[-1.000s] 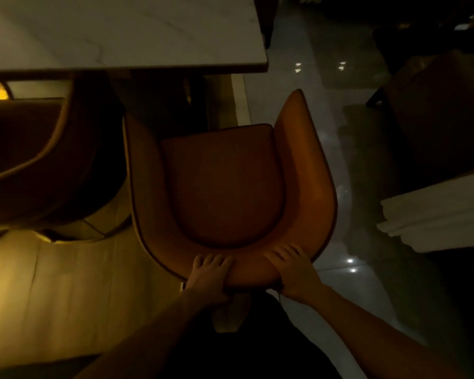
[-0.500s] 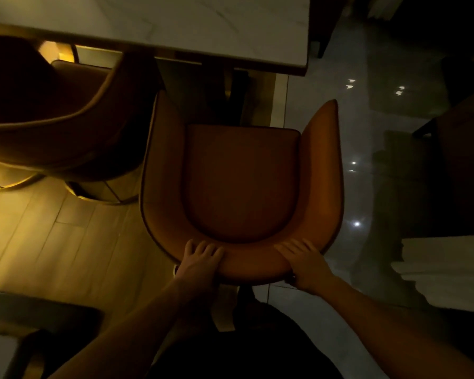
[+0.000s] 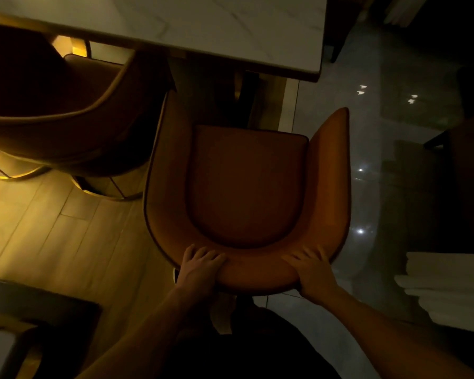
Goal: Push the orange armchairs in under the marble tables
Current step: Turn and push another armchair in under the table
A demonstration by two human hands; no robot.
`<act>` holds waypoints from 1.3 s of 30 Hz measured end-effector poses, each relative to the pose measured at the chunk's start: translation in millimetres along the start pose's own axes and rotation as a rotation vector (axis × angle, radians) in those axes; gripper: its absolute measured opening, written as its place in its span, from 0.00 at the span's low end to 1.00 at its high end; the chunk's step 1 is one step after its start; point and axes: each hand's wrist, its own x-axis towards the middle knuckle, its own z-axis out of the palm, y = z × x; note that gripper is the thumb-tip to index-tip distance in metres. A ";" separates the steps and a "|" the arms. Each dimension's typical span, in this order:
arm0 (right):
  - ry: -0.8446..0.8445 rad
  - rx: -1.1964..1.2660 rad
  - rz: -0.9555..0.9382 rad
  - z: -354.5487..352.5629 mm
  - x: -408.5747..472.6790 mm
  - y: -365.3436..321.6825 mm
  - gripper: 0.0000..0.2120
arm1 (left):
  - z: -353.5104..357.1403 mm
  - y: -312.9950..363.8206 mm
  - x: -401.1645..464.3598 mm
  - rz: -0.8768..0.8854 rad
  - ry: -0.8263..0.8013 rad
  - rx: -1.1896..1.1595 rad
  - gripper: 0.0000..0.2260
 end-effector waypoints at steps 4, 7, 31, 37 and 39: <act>-0.024 0.007 0.016 -1.7 0.2 -0.3 0.35 | -2.8 0.3 0.8 -0.020 -0.006 -0.016 0.26; -0.028 0.033 0.013 -2.0 0.2 -0.2 0.34 | -2.1 -1.4 0.0 -0.027 -0.005 -0.032 0.25; -0.027 0.093 -0.010 -56.3 64.4 0.8 0.32 | -46.8 -31.9 52.8 -0.071 -0.013 -0.031 0.26; -0.018 0.068 0.030 -81.2 96.0 -5.9 0.28 | -69.2 -51.2 76.2 -0.095 -0.033 -0.003 0.30; -0.028 0.053 0.033 -86.4 103.2 -8.7 0.27 | -73.2 -58.4 80.5 -0.091 -0.030 0.009 0.31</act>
